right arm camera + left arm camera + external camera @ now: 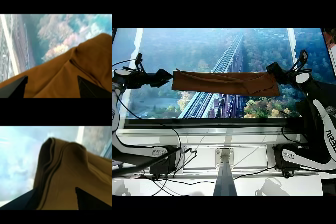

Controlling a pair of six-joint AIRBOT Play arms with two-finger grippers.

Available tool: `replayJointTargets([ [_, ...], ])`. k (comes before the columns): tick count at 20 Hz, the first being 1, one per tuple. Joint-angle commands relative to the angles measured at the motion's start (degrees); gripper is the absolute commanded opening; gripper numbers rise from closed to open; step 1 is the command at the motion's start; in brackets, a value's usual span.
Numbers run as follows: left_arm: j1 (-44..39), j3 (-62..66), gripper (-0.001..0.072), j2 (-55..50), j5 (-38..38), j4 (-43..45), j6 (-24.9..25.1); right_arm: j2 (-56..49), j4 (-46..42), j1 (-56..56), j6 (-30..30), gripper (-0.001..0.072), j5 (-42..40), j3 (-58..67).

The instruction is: Fold the clothes and pants, and hang the long-sleeved shirts on hangers.

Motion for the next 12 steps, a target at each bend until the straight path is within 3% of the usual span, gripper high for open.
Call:
replayJointTargets([
  [1, 0.17, 4.57, 0.0510, -6.03, -6.73, -1.07, -1.25, -0.04, -0.33, -0.24, -0.11, 0.0689, 3.26, 0.02],
  [7, -0.61, 6.34, 0.0492, -11.34, -6.64, -1.07, 3.15, -0.04, -0.31, 1.20, -4.20, 0.0648, 9.66, 2.82],
  [8, -1.40, 6.34, 0.0391, -11.39, -6.67, -1.09, 4.83, -0.04, -0.31, 2.40, -4.63, 0.0647, 9.44, 4.02],
  [9, -2.45, 6.34, 0.0242, -11.37, -6.69, -1.09, 6.64, -0.04, -0.31, 3.80, -5.68, 0.0642, 9.31, 5.22],
  [11, -4.94, 6.60, 0.0019, -11.28, -6.71, -1.11, 8.94, -0.07, -0.39, 6.99, -5.81, 0.0492, 8.24, 7.30],
  [12, -6.08, 7.19, 0.0021, -11.17, -6.88, -1.09, 9.38, -0.07, -0.46, 8.35, -5.81, 0.0421, 7.61, 7.93],
])
